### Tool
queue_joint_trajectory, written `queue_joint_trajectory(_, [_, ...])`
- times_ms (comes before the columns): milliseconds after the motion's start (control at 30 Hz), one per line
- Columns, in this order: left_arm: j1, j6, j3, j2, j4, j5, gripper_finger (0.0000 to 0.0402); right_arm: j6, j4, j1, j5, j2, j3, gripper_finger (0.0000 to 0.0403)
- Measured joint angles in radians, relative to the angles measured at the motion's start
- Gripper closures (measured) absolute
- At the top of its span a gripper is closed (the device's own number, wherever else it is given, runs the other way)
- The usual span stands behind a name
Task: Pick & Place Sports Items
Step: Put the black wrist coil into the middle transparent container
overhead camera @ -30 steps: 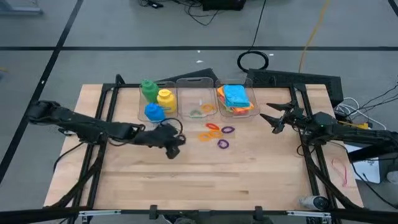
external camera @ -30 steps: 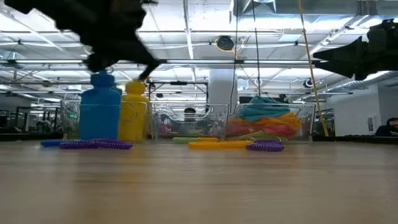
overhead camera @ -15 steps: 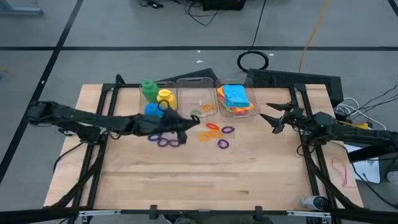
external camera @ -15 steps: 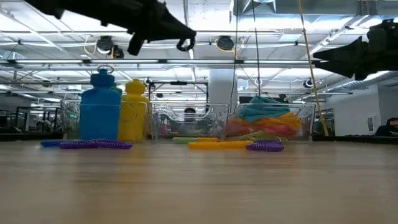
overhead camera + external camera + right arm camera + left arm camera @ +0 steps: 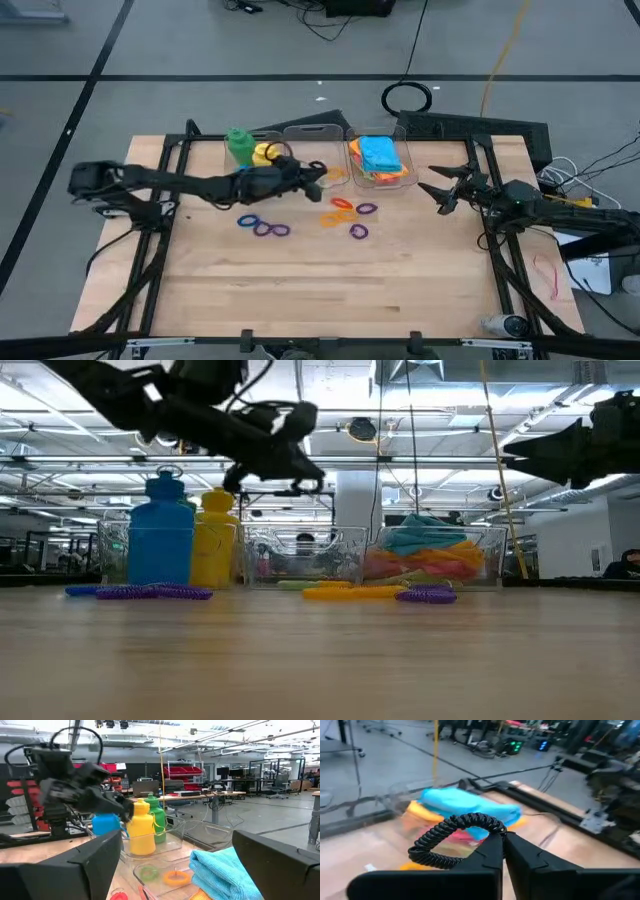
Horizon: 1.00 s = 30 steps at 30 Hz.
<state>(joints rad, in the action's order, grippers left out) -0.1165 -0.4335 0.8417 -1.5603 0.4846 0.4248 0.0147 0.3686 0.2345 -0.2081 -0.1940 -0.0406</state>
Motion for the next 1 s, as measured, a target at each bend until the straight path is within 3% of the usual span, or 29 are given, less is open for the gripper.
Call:
queue_joint_trajectory(300, [-0.038,-0.047,0.000,-0.073,-0.004,0.000,0.0383,0.000,0.000,0.000,0.000,0.000,0.000,0.0112])
queue_joint_trajectory(1000, [-0.039,-0.096,0.000,-0.075,-0.010,0.032,0.0380,0.000,0.000,0.000,0.000,0.000,0.000,0.0112])
